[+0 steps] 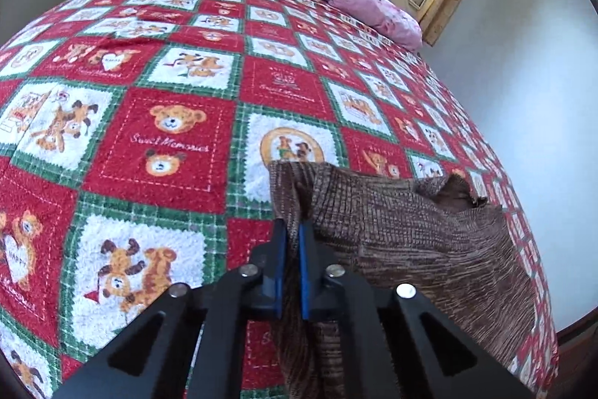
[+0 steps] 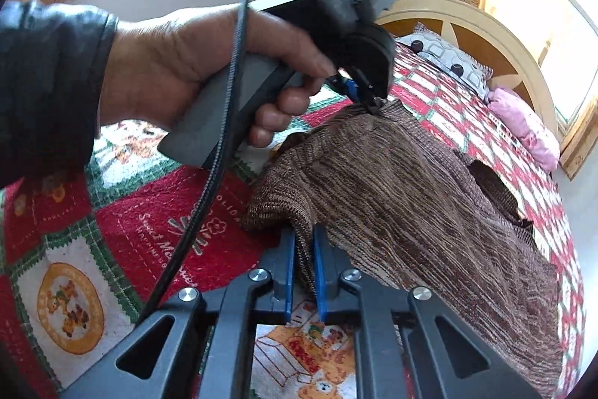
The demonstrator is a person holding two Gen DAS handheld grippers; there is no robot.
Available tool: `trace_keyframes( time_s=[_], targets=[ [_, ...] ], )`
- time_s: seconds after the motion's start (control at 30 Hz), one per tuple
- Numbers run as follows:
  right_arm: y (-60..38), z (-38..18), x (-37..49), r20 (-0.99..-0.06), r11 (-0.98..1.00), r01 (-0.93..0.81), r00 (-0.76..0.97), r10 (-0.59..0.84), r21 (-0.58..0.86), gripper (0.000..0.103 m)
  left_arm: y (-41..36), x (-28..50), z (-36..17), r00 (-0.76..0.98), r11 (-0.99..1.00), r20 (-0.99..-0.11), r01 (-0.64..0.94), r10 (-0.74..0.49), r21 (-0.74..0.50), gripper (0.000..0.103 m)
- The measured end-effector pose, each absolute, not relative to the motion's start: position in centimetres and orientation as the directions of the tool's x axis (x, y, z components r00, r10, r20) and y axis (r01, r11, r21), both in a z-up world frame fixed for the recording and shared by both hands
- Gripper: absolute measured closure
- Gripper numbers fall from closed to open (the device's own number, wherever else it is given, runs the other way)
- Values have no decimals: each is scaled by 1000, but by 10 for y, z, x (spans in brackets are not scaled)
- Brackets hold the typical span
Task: Fold small clothes
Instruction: 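Close the left gripper on the sweater edge while the right gripper grasps it, then lift the held edge with both grippers and fold it over the sweater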
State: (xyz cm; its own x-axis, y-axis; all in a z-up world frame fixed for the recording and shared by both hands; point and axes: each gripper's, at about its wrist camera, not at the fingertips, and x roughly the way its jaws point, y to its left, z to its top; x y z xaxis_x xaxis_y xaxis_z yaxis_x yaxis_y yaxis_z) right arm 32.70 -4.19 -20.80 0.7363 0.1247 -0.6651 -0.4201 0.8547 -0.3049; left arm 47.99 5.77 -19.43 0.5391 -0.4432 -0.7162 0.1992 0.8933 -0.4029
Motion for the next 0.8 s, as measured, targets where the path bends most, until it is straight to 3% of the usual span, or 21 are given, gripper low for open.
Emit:
trace_keyframes(
  time_s=[0.2,0.27,0.37,0.5,0.57,0.7,0.8],
  targets=[
    [-42,-215,334,-677,858,-412,728,107,-308,95,63,483,-198,538,876,-703,169,-465,-451,82],
    [-41,-216,334,-671,854,-408,735,97,-323,95,64,482,-198,525,849,-679,193,-513,-492,59],
    [-38,-216,332,-663,849,-402,744,85,-342,95,65,479,-195,530,826,-649,211,-546,-523,40],
    [-36,-218,328,-659,849,-397,748,80,-348,95,57,479,-195,531,848,-669,233,-521,-475,47],
    [-34,-219,325,-655,848,-395,751,77,-353,95,50,481,-197,519,871,-701,243,-489,-427,91],
    [-40,-214,320,-654,863,-395,749,105,-315,95,46,480,-193,523,880,-709,251,-473,-403,93],
    [-58,-203,320,-668,894,-400,724,174,-201,95,49,478,-186,532,874,-696,244,-482,-420,93]
  ],
)
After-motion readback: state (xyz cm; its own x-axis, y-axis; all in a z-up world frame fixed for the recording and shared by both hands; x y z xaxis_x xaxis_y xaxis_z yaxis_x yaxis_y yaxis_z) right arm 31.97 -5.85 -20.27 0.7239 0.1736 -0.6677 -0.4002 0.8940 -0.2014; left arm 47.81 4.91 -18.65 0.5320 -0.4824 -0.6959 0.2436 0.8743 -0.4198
